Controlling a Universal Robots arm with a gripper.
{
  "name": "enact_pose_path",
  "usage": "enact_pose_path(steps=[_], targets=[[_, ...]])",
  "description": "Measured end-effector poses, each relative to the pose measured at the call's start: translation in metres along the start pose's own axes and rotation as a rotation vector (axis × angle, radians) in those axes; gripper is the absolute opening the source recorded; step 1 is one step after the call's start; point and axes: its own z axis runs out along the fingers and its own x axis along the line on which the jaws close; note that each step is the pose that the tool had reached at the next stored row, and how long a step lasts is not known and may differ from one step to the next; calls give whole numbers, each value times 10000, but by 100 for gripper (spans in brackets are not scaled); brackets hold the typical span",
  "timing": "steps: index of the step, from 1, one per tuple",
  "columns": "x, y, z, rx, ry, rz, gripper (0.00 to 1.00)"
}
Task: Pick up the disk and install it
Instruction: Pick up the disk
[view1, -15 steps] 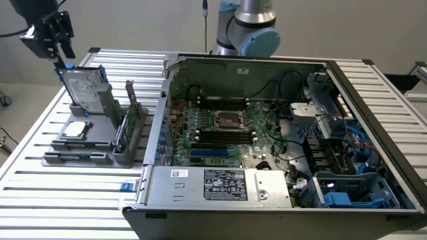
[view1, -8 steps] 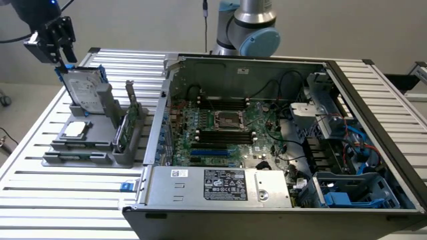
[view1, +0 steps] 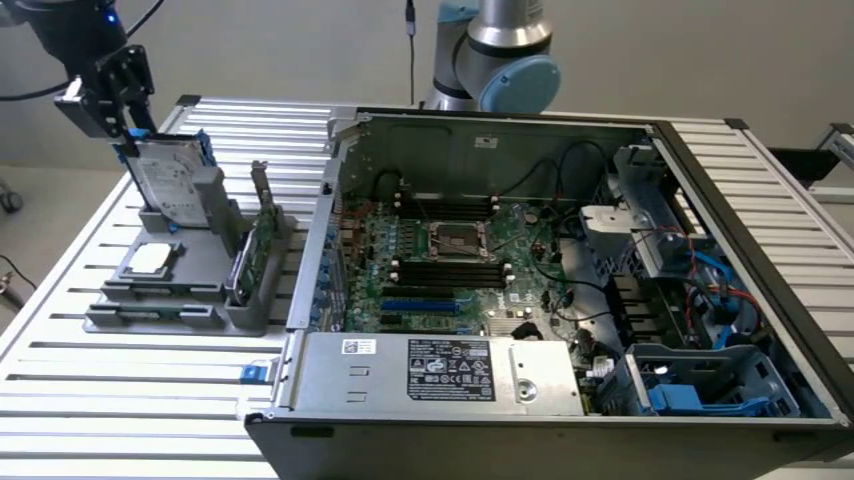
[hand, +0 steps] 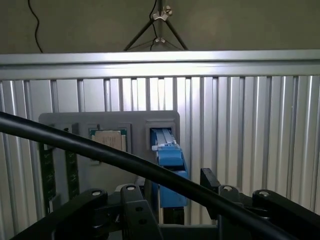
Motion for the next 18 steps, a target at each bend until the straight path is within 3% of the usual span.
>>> enact_pose_path(steps=[18], targets=[[-3, 25, 175, -1, 13, -300, 54]])
